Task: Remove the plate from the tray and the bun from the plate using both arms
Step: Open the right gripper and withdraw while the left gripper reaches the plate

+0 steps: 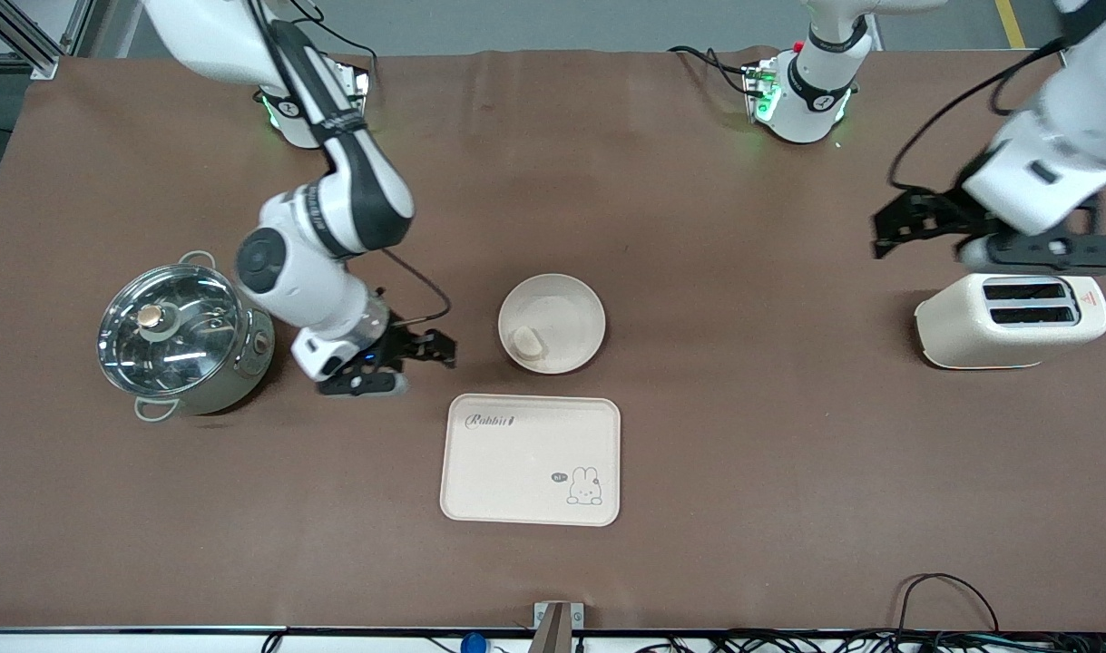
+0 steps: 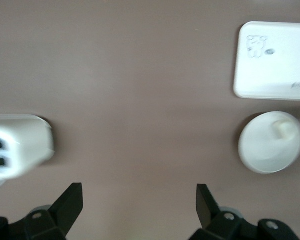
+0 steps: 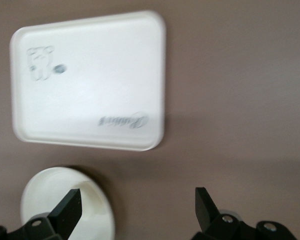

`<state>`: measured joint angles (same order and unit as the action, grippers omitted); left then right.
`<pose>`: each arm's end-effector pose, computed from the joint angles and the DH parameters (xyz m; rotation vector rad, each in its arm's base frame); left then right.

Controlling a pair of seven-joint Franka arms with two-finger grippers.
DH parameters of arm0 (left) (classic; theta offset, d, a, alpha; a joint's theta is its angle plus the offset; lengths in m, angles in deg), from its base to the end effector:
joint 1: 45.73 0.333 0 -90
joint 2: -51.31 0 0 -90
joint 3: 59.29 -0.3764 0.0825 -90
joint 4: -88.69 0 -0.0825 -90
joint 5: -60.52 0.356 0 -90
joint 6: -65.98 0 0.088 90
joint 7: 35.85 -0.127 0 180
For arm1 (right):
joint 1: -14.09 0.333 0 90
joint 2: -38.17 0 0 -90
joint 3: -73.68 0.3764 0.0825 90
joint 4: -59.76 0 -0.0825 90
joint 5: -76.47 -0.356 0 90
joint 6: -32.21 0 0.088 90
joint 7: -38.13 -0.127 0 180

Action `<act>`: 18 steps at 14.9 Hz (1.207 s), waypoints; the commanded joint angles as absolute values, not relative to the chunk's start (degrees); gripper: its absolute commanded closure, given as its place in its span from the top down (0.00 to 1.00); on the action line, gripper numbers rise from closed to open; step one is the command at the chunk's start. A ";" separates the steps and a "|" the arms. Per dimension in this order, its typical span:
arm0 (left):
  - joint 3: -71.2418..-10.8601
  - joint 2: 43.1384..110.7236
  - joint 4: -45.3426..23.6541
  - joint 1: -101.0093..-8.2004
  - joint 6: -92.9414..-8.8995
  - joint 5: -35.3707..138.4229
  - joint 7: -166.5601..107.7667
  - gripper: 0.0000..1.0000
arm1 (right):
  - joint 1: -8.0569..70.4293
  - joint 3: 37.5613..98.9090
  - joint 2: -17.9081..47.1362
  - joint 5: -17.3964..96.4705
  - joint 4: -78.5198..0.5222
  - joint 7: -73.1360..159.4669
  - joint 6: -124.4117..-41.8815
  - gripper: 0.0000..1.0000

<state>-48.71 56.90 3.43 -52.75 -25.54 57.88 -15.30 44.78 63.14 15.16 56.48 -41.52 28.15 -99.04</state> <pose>0.5386 -0.1704 0.6519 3.0757 0.0821 -0.0127 0.6166 0.2556 0.4042 -2.9063 0.0251 -0.1078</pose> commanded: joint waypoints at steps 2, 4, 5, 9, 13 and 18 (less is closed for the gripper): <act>-45.32 69.03 4.58 -63.80 -37.08 58.14 6.30 1.00 | 44.59 57.87 15.23 64.07 -37.19 31.35 -92.52 1.00; -45.58 77.29 4.84 -70.31 -48.04 58.32 17.35 1.00 | 44.41 54.81 15.93 64.25 -35.17 35.30 -89.36 1.00; -45.75 81.07 4.93 -73.30 -54.80 58.41 23.16 1.00 | 44.15 53.48 16.54 64.17 -34.64 37.15 -87.69 1.00; -46.10 92.25 4.93 -78.95 -73.03 60.52 35.32 1.00 | 43.10 51.10 21.27 64.25 -32.97 43.14 -82.95 1.00; -46.11 98.24 4.93 -80.71 -81.40 60.61 39.73 1.00 | 36.87 53.28 29.01 65.12 -32.88 43.05 -73.02 1.00; -47.42 100.79 4.32 -82.73 -83.52 62.62 42.55 0.93 | 24.47 64.72 37.36 72.52 -33.67 42.97 -65.01 1.00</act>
<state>-46.38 99.72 3.34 -81.56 -82.41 61.04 40.48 28.05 61.05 33.52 70.67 -31.11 42.91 -66.39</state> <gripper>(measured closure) 0.022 0.000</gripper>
